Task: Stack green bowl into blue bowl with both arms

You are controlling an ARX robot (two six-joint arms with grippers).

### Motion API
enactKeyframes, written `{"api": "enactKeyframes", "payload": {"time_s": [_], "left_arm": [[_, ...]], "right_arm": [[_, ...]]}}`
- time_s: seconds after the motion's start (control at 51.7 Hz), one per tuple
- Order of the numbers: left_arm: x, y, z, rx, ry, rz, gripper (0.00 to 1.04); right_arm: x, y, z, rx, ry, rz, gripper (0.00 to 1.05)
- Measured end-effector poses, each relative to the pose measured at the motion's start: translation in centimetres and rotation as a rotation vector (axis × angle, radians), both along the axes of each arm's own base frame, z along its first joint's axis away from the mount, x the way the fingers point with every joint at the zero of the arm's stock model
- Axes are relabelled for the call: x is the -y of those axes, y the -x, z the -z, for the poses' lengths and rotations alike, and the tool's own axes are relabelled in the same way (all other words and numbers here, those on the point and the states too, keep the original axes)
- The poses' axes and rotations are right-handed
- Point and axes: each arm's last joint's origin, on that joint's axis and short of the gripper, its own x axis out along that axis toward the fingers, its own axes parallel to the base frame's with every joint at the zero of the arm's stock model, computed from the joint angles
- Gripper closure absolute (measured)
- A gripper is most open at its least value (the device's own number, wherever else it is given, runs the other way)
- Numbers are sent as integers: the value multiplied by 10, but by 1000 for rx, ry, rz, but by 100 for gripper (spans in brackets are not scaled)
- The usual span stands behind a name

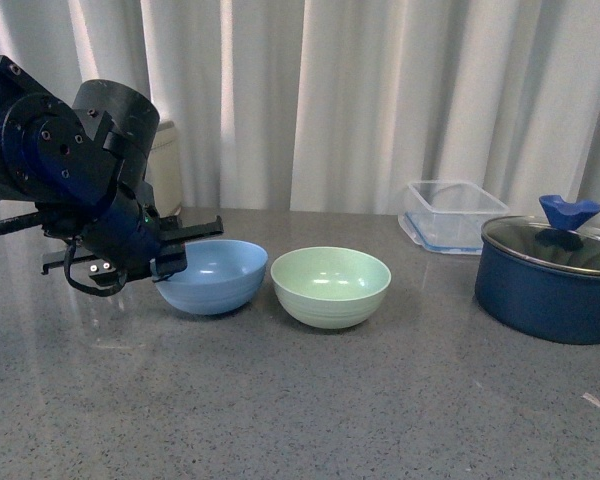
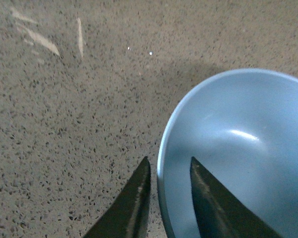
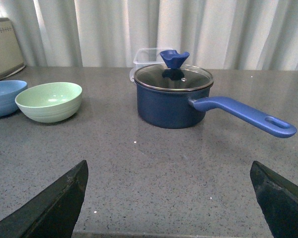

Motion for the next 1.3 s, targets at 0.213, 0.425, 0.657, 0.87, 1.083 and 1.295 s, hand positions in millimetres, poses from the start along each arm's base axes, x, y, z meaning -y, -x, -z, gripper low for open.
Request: {"api": "enactKeyframes", "payload": {"time_s": [0.213,0.425,0.657,0.87,1.083,1.295], "left_arm": [[-8,23,-60,161,-10,-21,37],[-13,77,-87,283,-73,-13,7],[-5,173,-60,277,-143,76,7],[-7,197,-41,232,-161,96,7],[-13,208,-30,469,-167,160,26],[-39,255,-9,576,-192,140,73]], "right_arm": [[0,0,0,0,0,0,10],[0,0,0,0,0,0,10],[0,0,0,0,0,0,10],[0,0,0,0,0,0,10],[0,0,0,0,0,0,10],[0,0,0,0,0,0,10]]}}
